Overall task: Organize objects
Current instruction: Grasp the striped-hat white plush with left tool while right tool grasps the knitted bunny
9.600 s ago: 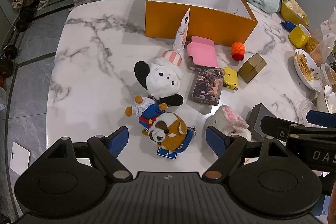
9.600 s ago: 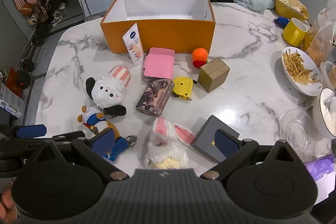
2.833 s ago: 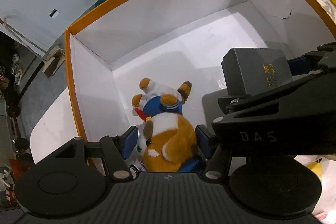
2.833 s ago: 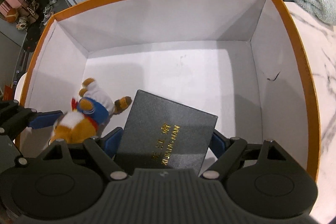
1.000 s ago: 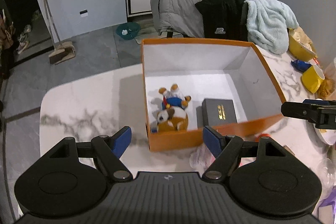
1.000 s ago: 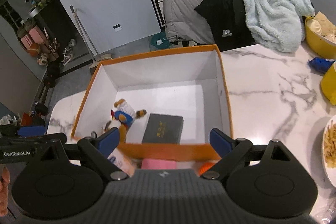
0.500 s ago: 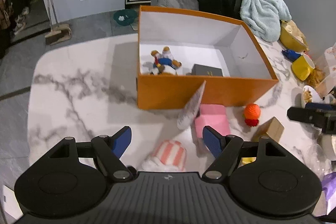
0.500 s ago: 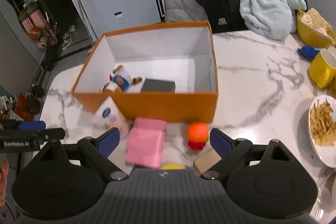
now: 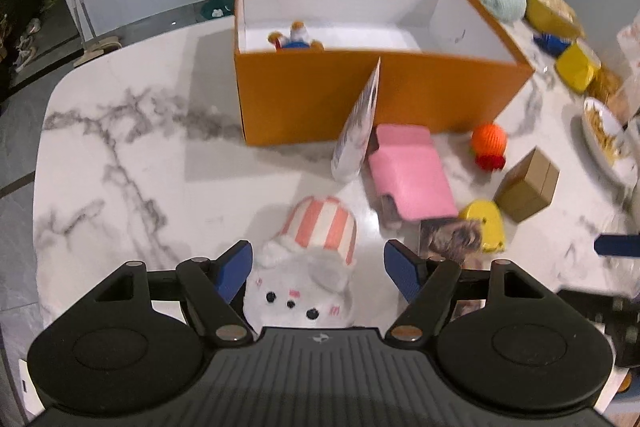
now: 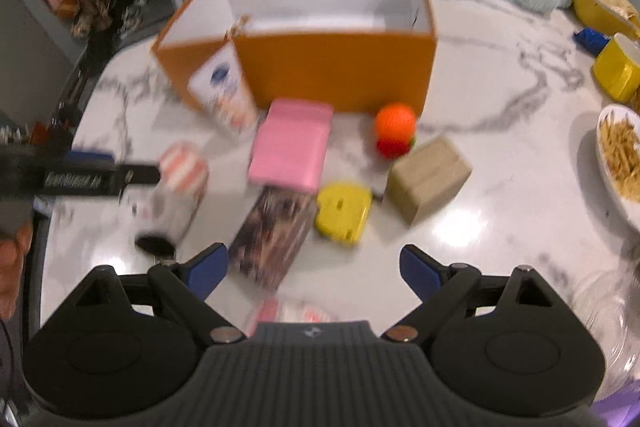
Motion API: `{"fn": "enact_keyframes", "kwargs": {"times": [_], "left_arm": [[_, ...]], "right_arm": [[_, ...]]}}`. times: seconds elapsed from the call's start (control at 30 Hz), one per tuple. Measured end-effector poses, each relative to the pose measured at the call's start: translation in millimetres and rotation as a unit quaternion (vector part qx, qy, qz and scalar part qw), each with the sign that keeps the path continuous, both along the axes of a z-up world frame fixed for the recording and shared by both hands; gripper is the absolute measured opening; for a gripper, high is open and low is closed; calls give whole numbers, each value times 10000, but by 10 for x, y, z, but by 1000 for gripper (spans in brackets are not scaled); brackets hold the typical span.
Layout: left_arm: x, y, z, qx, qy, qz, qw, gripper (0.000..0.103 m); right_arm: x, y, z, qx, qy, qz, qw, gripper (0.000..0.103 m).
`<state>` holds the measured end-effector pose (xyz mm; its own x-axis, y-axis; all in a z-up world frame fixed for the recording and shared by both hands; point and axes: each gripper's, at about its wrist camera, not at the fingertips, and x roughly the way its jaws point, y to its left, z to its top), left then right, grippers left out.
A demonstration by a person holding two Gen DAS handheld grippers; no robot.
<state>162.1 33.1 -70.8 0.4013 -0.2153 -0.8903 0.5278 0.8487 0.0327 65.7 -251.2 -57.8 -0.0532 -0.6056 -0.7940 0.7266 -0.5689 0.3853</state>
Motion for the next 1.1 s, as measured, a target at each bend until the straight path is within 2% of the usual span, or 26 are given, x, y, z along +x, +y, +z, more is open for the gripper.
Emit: {"fn": "enact_keyframes", "kwargs": {"times": [0.3, 0.53, 0.67, 1.1], "left_arm": [[-17, -55, -216, 216, 144, -384, 9989, 85], [46, -61, -325, 531, 55, -464, 9975, 91], [98, -65, -395, 750, 16, -520, 9958, 94], [233, -74, -591, 999, 197, -552, 9933, 94]], "right_arm": [[409, -31, -373, 551, -238, 581, 9965, 93], [546, -106, -534, 812, -380, 859, 9923, 93], [593, -128, -612, 946, -402, 967, 9900, 93], [709, -194, -754, 1216, -408, 1332, 9828, 88]]}}
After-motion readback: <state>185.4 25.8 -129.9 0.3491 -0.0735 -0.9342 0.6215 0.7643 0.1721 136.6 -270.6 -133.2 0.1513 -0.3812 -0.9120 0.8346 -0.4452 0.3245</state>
